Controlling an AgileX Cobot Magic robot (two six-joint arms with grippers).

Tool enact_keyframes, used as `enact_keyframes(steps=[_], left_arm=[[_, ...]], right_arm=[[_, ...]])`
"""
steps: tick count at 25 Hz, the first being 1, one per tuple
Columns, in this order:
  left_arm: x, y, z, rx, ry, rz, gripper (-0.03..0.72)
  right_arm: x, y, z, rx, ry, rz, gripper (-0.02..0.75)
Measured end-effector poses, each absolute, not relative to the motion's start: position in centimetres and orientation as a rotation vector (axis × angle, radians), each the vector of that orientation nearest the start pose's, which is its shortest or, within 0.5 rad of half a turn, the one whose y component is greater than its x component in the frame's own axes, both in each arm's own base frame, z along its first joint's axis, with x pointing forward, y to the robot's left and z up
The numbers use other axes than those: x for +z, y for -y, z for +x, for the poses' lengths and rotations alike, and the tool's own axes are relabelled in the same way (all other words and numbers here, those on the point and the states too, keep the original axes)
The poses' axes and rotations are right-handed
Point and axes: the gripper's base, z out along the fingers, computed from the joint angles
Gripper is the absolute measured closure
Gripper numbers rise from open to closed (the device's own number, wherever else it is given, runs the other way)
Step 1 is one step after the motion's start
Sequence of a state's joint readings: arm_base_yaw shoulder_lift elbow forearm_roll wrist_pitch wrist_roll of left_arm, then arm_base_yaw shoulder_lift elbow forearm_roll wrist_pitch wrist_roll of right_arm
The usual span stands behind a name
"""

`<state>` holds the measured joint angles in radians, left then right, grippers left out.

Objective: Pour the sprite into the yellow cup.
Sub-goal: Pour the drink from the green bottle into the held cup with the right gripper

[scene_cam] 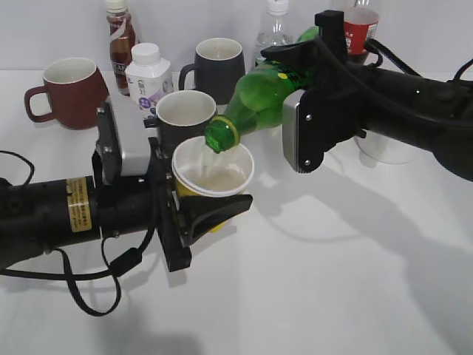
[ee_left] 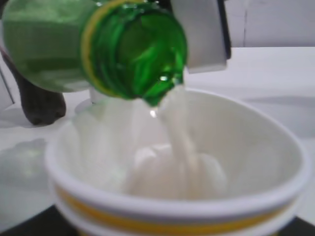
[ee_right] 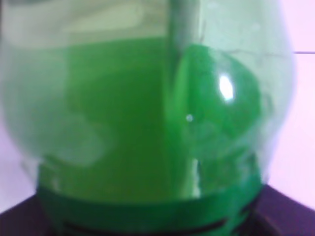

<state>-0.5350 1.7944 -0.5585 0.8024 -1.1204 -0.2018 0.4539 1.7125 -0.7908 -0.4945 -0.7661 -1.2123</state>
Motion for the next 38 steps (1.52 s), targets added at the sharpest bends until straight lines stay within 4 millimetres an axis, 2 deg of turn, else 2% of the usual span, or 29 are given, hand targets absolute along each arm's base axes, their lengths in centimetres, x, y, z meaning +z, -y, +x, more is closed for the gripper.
enact_keyframes(steps=[38], left_arm=[[15.56,20.0,21.68,-0.871,-1.396,1.156,0.267]], right_arm=[[21.57,-17.91,30.03,-0.57,-0.677,-1.579,0.318]])
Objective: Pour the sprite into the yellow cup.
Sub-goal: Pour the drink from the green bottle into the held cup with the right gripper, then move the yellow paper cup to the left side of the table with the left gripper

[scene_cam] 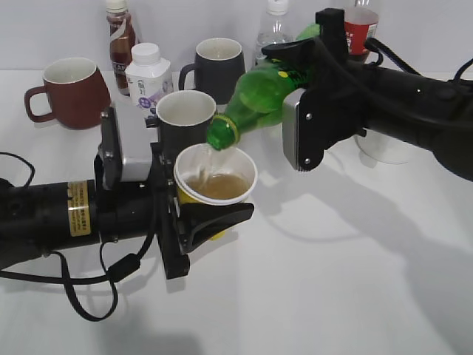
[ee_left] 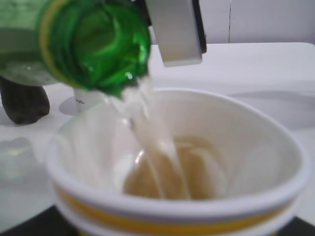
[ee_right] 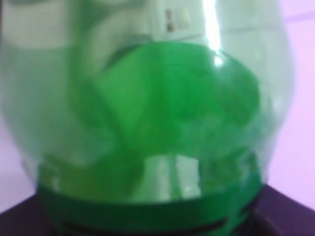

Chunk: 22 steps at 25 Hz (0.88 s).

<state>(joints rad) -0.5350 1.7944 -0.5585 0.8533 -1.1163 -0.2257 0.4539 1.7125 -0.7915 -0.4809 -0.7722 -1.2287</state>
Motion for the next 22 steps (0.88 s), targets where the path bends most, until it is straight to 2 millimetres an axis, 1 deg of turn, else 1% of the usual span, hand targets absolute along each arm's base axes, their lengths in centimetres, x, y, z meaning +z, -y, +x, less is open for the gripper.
enact_keyframes(steps=[6,12,17,22], left_arm=[[16.0,20.0,21.9,-0.882,-1.38,1.097,0.267],[16.3,19.9,22.2,-0.884,-1.373,1.042,0.269],[16.6,19.4,22.6,-0.855,-1.408,0.931,0.27],[17.7,18.2,22.3,-0.806,-1.432,0.786,0.27]], right_arm=[[21.6,-17.8,30.2,-0.456,-0.819,-1.494,0.318],[21.5,-17.7,30.2,-0.288,-1.002,-1.385,0.318],[21.4,-17.7,30.2,-0.077,-1.19,-1.228,0.318],[21.7,-17.7,30.3,0.101,-1.299,-1.057,0.318]])
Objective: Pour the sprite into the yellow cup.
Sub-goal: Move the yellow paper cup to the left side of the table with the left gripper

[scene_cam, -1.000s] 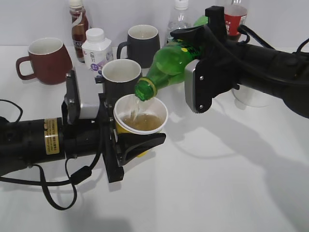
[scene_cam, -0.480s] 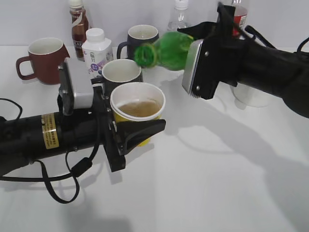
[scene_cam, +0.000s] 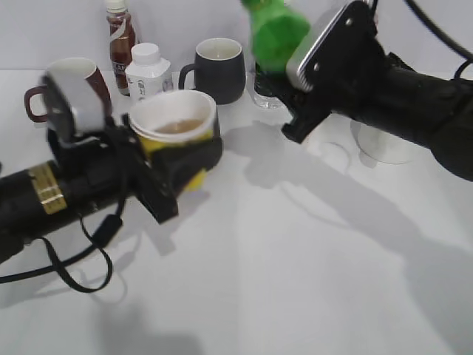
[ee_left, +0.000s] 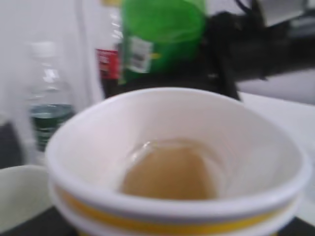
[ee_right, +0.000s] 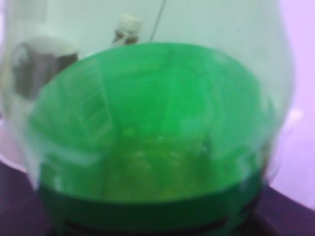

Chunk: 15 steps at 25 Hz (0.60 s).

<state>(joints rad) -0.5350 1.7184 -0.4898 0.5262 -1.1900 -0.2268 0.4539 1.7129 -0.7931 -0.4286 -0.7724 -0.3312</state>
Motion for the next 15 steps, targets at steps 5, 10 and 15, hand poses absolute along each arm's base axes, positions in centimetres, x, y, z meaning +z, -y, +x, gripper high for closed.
enact_keyframes(steps=[5,10,15], left_arm=[[18.9,16.5,22.3,-0.715,-1.475,0.624,0.272],[19.2,14.8,23.3,-0.594,-1.523,0.553,0.272],[19.0,12.1,24.8,-0.497,-1.565,0.435,0.272]], right_arm=[[21.5,-17.9,30.8,0.247,-1.364,-0.897,0.318],[20.9,-18.0,31.4,0.357,-1.449,-0.763,0.318],[20.3,-17.7,32.1,0.407,-1.523,-0.623,0.318]])
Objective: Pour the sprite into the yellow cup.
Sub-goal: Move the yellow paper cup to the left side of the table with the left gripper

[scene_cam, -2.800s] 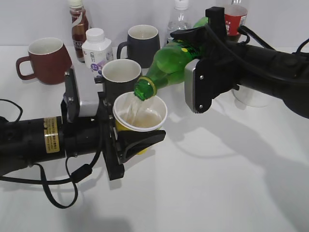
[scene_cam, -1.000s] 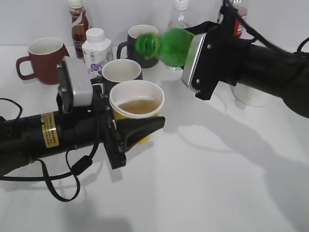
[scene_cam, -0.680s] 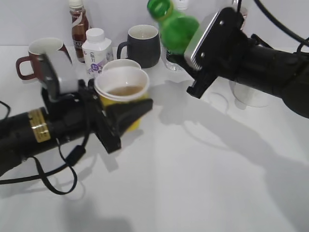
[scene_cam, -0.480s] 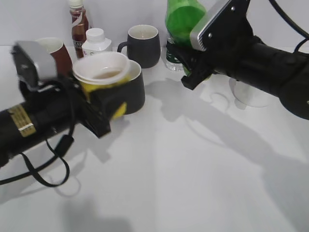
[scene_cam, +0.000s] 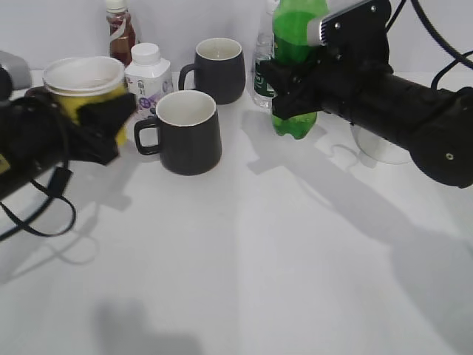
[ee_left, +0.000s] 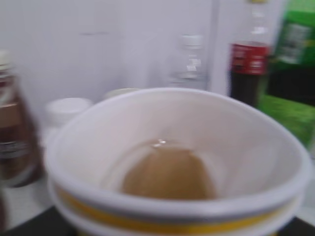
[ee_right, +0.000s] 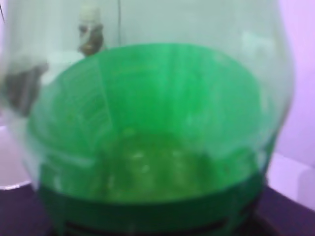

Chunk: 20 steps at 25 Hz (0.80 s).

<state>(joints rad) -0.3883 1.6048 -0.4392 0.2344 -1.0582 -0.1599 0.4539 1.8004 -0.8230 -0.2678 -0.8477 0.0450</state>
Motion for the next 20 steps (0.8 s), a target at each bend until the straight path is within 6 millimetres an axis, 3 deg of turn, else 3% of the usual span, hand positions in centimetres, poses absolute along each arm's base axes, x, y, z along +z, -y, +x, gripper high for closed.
enact_keyframes(steps=[4,9,20], left_arm=[[18.9,9.7,25.8,-0.419,-1.593,0.356,0.273],[17.1,7.6,27.0,-0.357,-1.65,0.286,0.273],[12.6,7.9,29.9,-0.342,-1.681,0.312,0.273]], right_arm=[[19.7,-17.7,32.2,0.436,-1.555,-0.587,0.318],[19.0,-17.7,32.4,0.448,-1.579,-0.577,0.318],[18.7,-17.7,32.4,0.448,-1.59,-0.568,0.318]])
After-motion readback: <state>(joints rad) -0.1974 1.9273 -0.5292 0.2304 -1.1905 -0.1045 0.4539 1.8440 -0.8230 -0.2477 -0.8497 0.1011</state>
